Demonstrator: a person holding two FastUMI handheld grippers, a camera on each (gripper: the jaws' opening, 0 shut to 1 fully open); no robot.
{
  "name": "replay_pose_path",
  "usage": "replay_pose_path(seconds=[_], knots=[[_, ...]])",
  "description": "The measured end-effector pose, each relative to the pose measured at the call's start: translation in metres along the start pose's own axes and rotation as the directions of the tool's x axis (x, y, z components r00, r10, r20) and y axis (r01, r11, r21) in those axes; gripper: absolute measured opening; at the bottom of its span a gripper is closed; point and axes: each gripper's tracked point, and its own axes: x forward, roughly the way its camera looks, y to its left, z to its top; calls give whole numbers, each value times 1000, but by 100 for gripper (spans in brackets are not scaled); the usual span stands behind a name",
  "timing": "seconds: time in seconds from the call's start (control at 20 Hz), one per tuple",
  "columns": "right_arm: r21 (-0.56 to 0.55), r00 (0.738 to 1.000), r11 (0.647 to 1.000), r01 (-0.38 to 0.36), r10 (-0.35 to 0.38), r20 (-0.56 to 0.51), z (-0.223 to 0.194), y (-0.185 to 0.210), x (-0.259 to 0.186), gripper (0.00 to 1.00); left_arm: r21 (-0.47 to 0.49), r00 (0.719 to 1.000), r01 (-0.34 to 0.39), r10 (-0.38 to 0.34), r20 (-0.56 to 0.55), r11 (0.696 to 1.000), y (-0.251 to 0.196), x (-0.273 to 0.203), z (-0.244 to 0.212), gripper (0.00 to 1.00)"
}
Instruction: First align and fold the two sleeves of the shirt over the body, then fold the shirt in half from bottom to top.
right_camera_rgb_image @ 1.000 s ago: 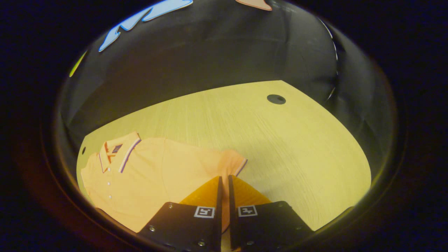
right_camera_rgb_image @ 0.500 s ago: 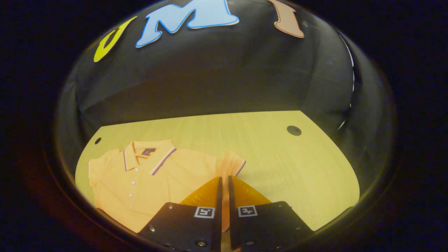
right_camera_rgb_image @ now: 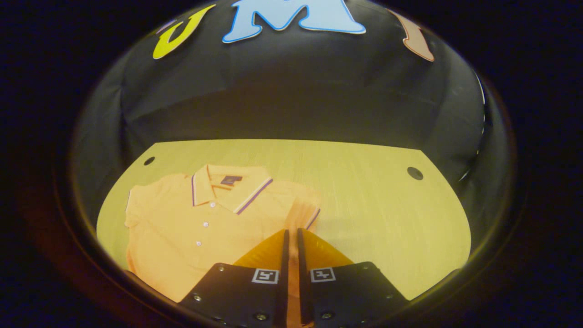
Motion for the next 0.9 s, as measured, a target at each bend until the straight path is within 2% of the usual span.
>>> replay_pose_path(seconds=[0.35, 0.45, 0.5, 0.7, 0.75, 0.8, 0.85, 0.9], knots=[[-17, 999, 1000, -1, 1, -40, -13, 10, -5, 17, -8, 1000, 11, -11, -7, 1000, 18, 33, -9, 100], [2, 999, 1000, -3, 3, -39, -14, 15, -13, 31, -16, 1000, 27, -27, -15, 1000, 21, 41, -16, 100], [14, 999, 1000, -4, 4, -33, -13, 16, -21, 45, -20, 999, 35, -35, -21, 999, 23, 45, -19, 100], [57, 999, 998, 25, -26, 28, -3, 22, -59, 80, -36, 996, 73, -75, -52, 997, 29, 74, -42, 100], [63, 998, 997, 38, -41, 49, 1, 23, -70, 80, -40, 995, 80, -82, -62, 996, 31, 82, -49, 100], [68, 996, 997, 37, -42, 74, 5, 27, -83, 80, -45, 993, 88, -91, -73, 995, 32, 91, -56, 92], [68, 994, 997, 45, -51, 99, 10, 30, -96, 86, -51, 991, 95, -100, -86, 994, 34, 99, -66, 93], [65, 990, 996, 58, -65, 124, 14, 30, -107, 98, -52, 990, 98, -102, -100, 994, 36, 108, -75, 93]])
